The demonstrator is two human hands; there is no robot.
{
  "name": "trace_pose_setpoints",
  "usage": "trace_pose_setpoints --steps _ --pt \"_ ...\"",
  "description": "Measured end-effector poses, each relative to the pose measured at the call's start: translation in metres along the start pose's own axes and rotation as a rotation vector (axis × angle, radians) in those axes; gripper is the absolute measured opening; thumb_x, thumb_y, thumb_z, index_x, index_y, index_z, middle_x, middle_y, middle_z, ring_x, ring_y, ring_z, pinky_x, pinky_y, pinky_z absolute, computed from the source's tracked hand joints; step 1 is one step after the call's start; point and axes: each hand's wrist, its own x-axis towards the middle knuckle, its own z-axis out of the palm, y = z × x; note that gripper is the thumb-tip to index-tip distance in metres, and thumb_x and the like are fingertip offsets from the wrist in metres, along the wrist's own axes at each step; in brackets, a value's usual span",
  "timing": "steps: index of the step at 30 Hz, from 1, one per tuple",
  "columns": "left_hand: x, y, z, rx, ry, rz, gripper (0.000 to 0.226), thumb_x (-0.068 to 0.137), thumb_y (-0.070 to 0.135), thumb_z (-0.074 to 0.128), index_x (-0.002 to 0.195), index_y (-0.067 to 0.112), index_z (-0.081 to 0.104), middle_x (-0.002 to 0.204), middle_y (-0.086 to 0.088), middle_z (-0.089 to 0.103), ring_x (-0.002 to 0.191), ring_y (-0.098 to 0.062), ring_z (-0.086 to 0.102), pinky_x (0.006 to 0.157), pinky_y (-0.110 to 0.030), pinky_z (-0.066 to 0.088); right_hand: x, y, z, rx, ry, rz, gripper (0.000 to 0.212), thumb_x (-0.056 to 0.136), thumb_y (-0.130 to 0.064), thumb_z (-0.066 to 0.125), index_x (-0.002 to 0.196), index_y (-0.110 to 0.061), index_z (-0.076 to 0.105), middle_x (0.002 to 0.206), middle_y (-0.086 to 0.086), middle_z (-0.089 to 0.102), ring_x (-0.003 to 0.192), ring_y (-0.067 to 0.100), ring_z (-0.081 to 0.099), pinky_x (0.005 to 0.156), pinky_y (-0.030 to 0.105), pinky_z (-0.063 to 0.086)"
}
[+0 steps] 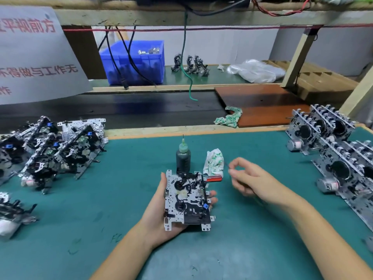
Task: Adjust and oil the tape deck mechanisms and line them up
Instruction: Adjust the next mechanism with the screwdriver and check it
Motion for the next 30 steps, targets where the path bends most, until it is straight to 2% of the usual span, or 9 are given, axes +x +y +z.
trace_pose_setpoints --steps 2,4,6,12,15,18,25,30 --pt "0.001 0.000 -0.002 0.021 0.015 0.011 0.084 0.085 0.068 0.031 0.124 0.000 0.060 0.133 -0.028 0.052 0.116 -0.039 0.057 0.106 -0.049 0.035 0.004 -0.006 0.015 0.148 -0.176 0.042 0.025 0.096 -0.026 0.043 0.080 -0.010 0.054 0.044 -0.005 0.036 0.039 0.006 0.027 0.040 0.015 0.022" --pt "0.003 0.000 -0.005 0.023 0.026 0.015 0.081 0.088 0.068 0.030 0.123 0.001 0.062 0.134 -0.024 0.053 0.116 -0.035 0.058 0.109 -0.046 0.033 0.003 -0.008 0.026 0.138 -0.307 0.091 0.036 0.096 -0.032 0.042 0.073 -0.012 0.060 0.043 -0.005 0.035 0.039 0.006 0.027 0.041 0.016 0.021" --pt "0.004 -0.001 -0.005 0.025 0.022 0.007 0.080 0.088 0.068 0.032 0.121 0.002 0.064 0.132 -0.021 0.055 0.116 -0.033 0.058 0.106 -0.044 0.038 -0.001 -0.005 0.031 0.087 -0.363 0.135 0.043 0.098 -0.036 0.039 0.069 -0.014 0.063 0.043 -0.005 0.039 0.041 0.008 0.026 0.042 0.018 0.021" --pt "0.005 -0.002 -0.004 0.063 0.000 -0.007 0.087 0.085 0.072 0.031 0.125 0.000 0.060 0.130 -0.026 0.055 0.118 -0.036 0.055 0.107 -0.048 0.037 -0.010 0.000 0.037 0.041 -0.362 0.209 0.044 0.099 -0.029 0.040 0.062 -0.012 0.057 0.042 -0.006 0.046 0.036 0.007 0.037 0.040 0.017 0.032" --pt "0.005 -0.001 -0.005 0.050 -0.013 -0.008 0.087 0.085 0.072 0.031 0.121 0.000 0.063 0.126 -0.025 0.058 0.115 -0.036 0.058 0.102 -0.047 0.044 -0.010 -0.002 0.039 0.029 -0.362 0.243 0.046 0.101 -0.030 0.038 0.061 -0.015 0.054 0.040 -0.008 0.044 0.033 0.005 0.032 0.036 0.016 0.026" --pt "0.005 -0.001 -0.004 0.058 -0.007 -0.005 0.088 0.084 0.073 0.031 0.122 0.000 0.062 0.125 -0.024 0.059 0.113 -0.035 0.059 0.103 -0.046 0.043 -0.011 -0.001 0.039 0.020 -0.338 0.245 0.047 0.100 -0.032 0.040 0.059 -0.017 0.055 0.040 -0.007 0.042 0.034 0.005 0.027 0.037 0.016 0.021" --pt "0.005 -0.002 -0.004 0.036 0.003 -0.010 0.095 0.079 0.078 0.029 0.122 0.001 0.062 0.128 -0.026 0.057 0.115 -0.036 0.058 0.098 -0.046 0.047 -0.010 0.002 0.043 0.020 -0.297 0.256 0.045 0.099 -0.030 0.042 0.059 -0.015 0.056 0.041 -0.004 0.047 0.035 0.006 0.040 0.037 0.016 0.032" --pt "0.007 -0.002 -0.002 0.067 0.036 -0.023 0.096 0.082 0.079 0.023 0.127 0.001 0.057 0.131 -0.024 0.055 0.116 -0.034 0.057 0.103 -0.046 0.043 -0.011 0.001 0.044 0.016 -0.259 0.264 0.058 0.100 -0.029 0.040 0.044 -0.021 0.052 0.034 -0.006 0.039 0.032 0.006 0.030 0.036 0.016 0.024"
